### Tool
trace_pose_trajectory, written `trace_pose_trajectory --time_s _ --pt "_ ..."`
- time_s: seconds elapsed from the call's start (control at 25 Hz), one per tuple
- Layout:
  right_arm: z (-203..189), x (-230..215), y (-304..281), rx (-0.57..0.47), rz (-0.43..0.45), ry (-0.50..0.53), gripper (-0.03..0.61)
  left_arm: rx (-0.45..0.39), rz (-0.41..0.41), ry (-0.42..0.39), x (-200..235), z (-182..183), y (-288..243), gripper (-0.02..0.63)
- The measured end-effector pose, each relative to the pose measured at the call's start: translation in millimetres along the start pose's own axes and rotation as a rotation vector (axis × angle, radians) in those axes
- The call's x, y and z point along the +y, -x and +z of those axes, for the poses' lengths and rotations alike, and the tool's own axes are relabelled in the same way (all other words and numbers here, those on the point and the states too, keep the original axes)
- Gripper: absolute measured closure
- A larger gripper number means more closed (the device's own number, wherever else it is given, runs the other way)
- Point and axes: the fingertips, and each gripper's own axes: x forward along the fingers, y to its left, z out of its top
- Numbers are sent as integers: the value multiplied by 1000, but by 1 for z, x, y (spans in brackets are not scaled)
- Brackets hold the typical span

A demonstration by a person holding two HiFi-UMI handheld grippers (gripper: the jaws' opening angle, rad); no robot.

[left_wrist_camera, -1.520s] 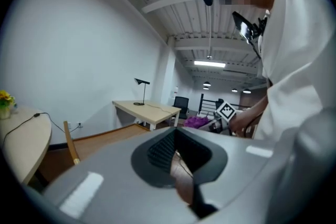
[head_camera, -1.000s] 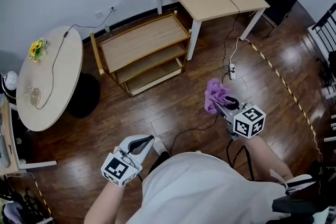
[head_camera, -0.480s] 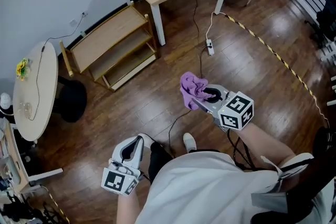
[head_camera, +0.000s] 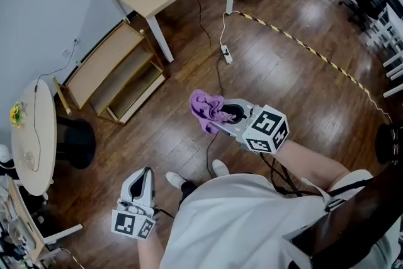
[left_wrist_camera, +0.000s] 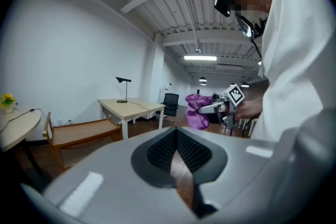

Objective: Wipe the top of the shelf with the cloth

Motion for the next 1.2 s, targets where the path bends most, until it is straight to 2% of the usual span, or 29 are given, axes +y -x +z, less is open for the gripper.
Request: trace_pose_trajectory --time_s 1.2 --pt "-8 3 11 25 22 34 480 -6 5 16 -26 -14 -3 595"
